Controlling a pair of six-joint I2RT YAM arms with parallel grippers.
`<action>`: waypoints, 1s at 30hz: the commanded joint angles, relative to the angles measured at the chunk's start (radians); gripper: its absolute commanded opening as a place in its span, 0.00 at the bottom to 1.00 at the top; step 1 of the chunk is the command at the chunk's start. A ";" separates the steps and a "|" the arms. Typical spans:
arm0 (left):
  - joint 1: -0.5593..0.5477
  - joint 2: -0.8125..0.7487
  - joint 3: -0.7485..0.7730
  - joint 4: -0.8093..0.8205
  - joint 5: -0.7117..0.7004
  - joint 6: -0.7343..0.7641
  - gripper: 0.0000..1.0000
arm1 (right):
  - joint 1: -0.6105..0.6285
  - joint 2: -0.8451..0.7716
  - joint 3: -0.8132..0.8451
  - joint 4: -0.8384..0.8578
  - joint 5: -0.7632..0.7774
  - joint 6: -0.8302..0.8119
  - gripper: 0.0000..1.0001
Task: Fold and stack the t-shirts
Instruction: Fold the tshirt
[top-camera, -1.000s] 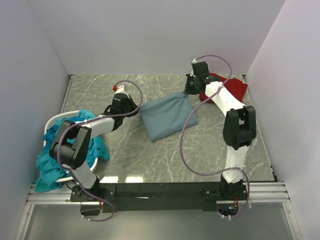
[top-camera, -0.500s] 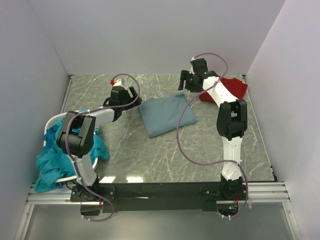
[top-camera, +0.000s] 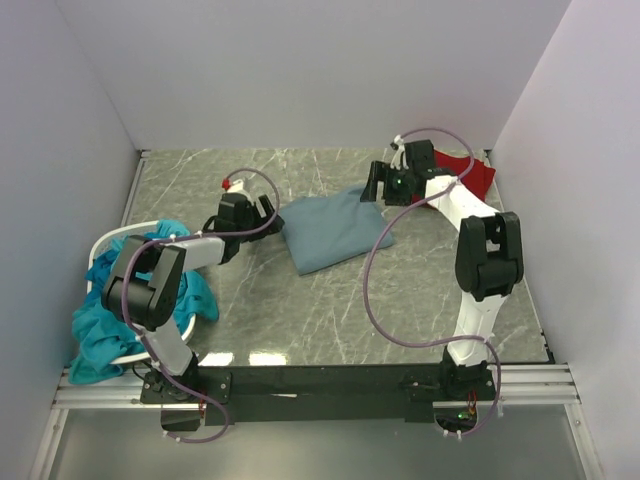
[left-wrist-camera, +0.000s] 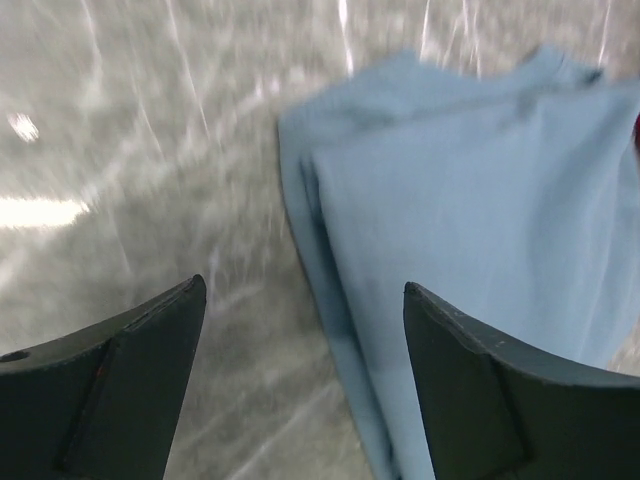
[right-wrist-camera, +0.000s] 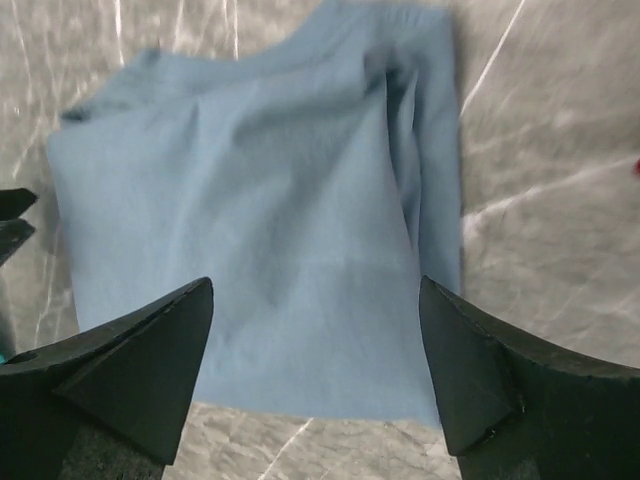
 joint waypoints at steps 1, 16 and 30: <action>-0.019 -0.045 -0.056 0.078 0.070 0.005 0.84 | -0.023 -0.057 -0.085 0.096 -0.097 -0.013 0.89; -0.056 0.006 -0.060 0.108 0.106 -0.009 0.72 | -0.139 0.026 -0.202 0.182 -0.301 0.003 0.88; -0.060 0.090 -0.036 0.102 0.098 -0.025 0.58 | -0.160 0.160 -0.129 0.150 -0.430 0.010 0.88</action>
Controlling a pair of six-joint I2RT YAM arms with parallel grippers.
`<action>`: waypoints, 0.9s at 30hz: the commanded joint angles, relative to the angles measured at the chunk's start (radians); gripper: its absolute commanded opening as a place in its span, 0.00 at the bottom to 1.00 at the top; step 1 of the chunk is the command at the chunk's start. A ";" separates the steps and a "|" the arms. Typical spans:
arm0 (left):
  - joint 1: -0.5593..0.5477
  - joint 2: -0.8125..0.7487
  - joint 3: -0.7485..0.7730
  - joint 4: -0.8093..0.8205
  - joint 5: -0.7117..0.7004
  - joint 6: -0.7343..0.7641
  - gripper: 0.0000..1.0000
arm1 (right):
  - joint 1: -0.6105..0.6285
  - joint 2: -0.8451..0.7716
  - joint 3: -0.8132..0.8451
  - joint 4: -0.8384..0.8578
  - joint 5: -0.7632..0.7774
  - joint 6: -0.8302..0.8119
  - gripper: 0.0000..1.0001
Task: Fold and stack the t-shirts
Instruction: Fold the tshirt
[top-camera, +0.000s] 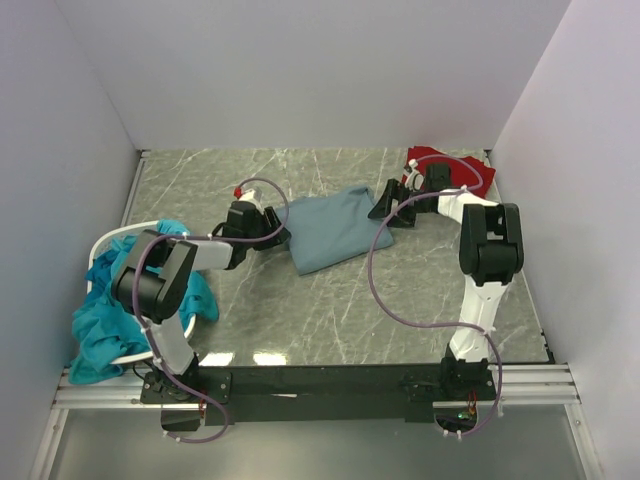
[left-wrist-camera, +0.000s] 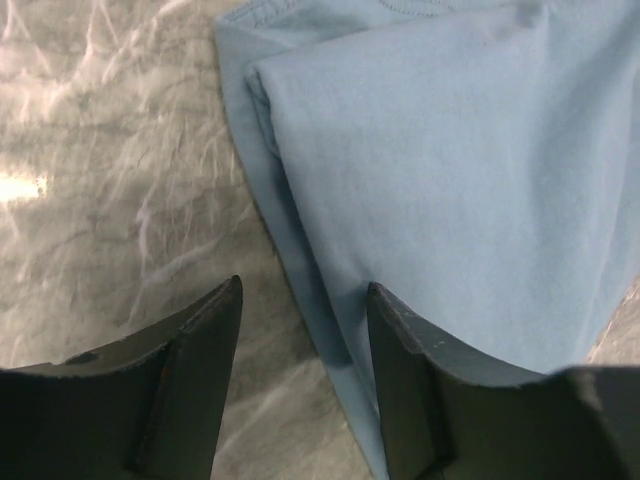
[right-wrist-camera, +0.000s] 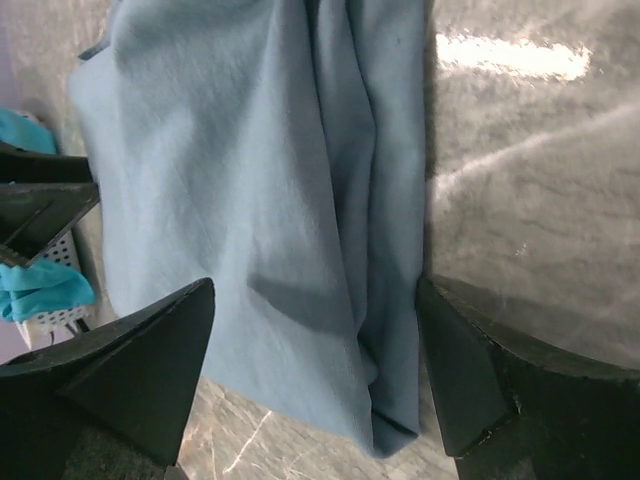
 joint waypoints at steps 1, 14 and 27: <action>-0.009 0.035 0.027 0.023 0.015 -0.008 0.56 | -0.007 0.039 0.048 -0.016 -0.042 -0.002 0.88; -0.012 0.106 0.046 -0.012 0.009 -0.017 0.12 | 0.066 0.097 0.114 -0.128 -0.007 -0.025 0.88; -0.019 0.121 0.044 -0.006 0.022 -0.014 0.01 | 0.184 0.129 0.150 -0.149 0.050 0.011 0.63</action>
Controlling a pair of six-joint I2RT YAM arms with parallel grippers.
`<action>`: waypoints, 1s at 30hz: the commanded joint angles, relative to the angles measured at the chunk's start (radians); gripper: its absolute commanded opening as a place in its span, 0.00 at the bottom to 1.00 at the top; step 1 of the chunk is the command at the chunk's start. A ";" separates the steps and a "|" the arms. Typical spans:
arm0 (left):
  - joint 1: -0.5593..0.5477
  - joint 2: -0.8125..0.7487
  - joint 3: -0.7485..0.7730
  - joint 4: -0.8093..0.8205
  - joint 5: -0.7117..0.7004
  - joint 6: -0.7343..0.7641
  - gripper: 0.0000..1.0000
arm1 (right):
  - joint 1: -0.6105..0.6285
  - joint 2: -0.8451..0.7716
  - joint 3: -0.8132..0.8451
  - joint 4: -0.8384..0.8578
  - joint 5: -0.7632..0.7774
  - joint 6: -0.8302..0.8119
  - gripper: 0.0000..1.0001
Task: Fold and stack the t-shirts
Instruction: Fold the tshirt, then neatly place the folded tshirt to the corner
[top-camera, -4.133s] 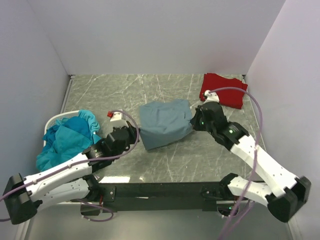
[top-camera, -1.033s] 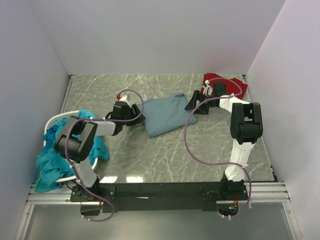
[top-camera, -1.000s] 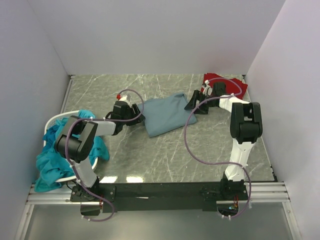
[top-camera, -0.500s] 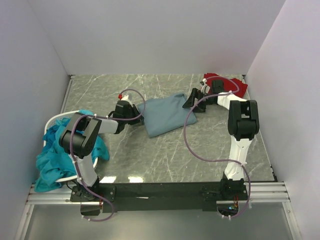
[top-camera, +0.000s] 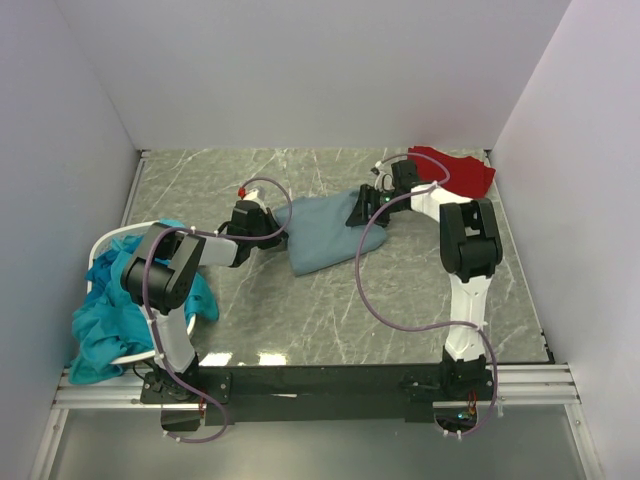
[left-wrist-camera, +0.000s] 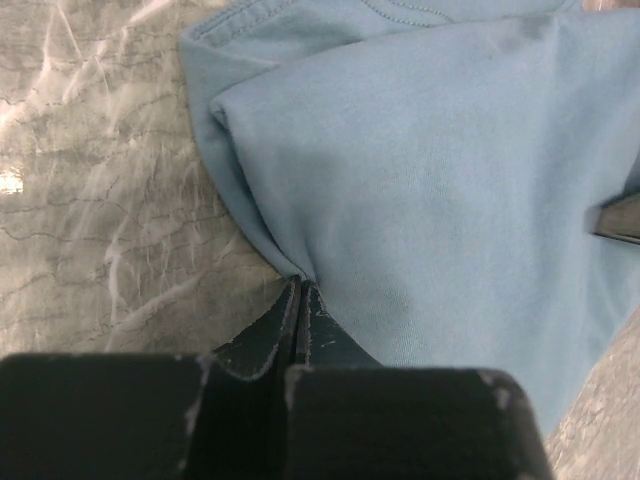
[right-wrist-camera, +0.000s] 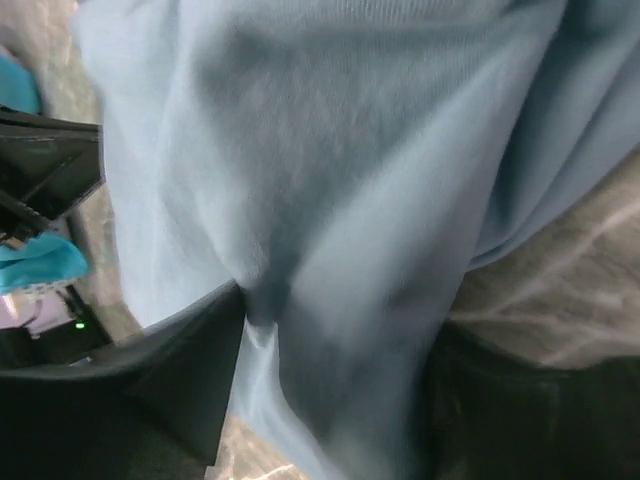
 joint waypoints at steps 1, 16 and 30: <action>-0.013 0.032 -0.001 -0.054 0.003 0.014 0.00 | 0.026 0.050 0.028 -0.053 0.051 0.016 0.52; -0.013 -0.146 -0.036 -0.112 -0.064 0.028 0.82 | 0.024 -0.103 0.134 -0.207 0.450 -0.059 0.00; 0.001 -0.165 -0.044 -0.128 -0.090 0.051 0.89 | 0.001 0.021 0.579 -0.451 0.817 -0.225 0.00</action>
